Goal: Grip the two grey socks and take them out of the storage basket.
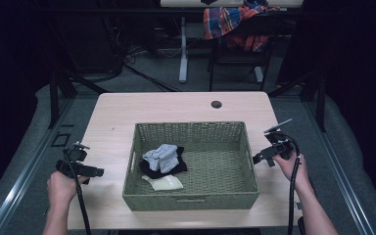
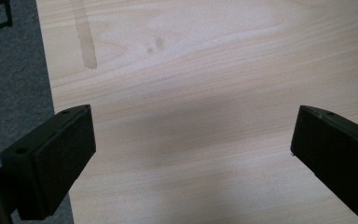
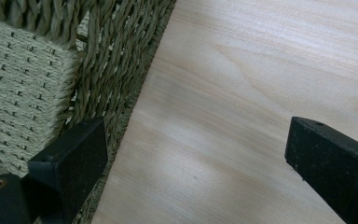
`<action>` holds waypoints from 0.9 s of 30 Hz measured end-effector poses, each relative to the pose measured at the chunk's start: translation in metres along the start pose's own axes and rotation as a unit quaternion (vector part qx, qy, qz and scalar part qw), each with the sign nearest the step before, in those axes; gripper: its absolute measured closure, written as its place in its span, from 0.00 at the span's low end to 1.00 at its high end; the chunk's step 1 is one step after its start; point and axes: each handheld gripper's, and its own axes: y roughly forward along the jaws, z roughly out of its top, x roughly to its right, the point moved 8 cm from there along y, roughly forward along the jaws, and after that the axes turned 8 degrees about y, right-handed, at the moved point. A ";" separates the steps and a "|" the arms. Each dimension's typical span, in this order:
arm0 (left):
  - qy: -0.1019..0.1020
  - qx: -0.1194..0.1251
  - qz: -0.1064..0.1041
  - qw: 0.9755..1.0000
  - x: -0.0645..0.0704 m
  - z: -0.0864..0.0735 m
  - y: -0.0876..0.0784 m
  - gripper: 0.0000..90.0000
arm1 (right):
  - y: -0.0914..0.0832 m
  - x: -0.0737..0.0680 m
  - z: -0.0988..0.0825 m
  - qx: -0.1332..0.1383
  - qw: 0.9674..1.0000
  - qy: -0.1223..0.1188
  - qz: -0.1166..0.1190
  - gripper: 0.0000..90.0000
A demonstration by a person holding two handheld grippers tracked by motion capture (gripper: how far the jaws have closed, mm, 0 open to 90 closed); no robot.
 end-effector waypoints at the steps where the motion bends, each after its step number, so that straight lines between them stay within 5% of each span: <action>1: 0.001 -0.001 0.000 1.000 0.000 0.000 0.000 0.00 | -0.001 0.001 0.000 -0.001 1.000 -0.001 -0.001 0.07; 8: 0.002 0.007 0.001 1.000 -0.001 0.000 -0.002 0.00 | -0.001 0.000 0.001 0.004 1.000 -0.001 -0.003 0.07; 15: 0.003 0.011 0.001 1.000 0.002 0.003 -0.004 0.00 | -0.002 -0.005 0.000 -0.004 0.999 -0.031 0.006 0.00; 27: 0.021 0.019 0.005 1.000 0.017 0.015 -0.017 0.00 | -0.003 -0.003 0.000 0.005 1.000 -0.020 0.004 0.00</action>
